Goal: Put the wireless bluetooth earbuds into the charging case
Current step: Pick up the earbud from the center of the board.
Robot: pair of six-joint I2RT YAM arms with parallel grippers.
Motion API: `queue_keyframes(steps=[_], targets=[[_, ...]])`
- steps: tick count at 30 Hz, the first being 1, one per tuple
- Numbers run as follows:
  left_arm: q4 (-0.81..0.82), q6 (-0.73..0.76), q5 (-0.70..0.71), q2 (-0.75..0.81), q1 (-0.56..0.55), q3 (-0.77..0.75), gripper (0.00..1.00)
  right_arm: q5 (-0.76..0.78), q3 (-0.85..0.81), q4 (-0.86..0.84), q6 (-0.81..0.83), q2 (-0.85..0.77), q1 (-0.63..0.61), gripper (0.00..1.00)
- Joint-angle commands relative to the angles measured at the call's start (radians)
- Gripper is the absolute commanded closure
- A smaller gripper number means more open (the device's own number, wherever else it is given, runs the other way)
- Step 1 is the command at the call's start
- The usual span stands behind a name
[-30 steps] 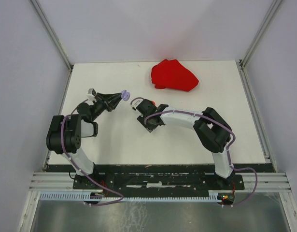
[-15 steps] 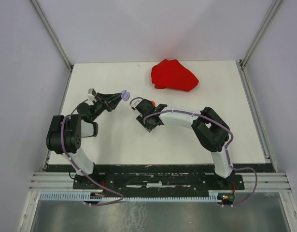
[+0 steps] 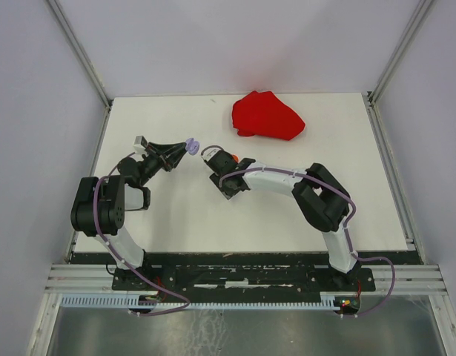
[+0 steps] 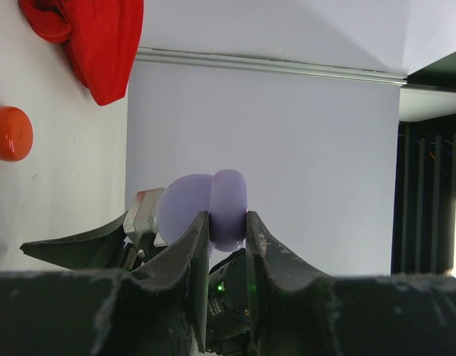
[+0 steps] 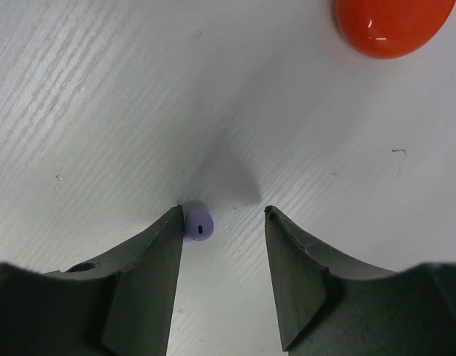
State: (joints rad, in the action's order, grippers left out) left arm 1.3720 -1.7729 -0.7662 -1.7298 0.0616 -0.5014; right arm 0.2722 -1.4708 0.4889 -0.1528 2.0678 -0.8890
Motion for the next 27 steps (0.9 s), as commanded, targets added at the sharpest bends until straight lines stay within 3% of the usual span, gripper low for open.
queue_keyframes(steps=[1,27], targets=[[0.073,-0.035,-0.018,0.012,0.006,0.003,0.97,0.024,-0.027,0.013,-0.036,0.016,0.018,0.43],[0.068,-0.03,-0.016,0.012,0.005,0.004,0.97,-0.082,0.003,0.028,-0.051,-0.024,0.021,0.44]])
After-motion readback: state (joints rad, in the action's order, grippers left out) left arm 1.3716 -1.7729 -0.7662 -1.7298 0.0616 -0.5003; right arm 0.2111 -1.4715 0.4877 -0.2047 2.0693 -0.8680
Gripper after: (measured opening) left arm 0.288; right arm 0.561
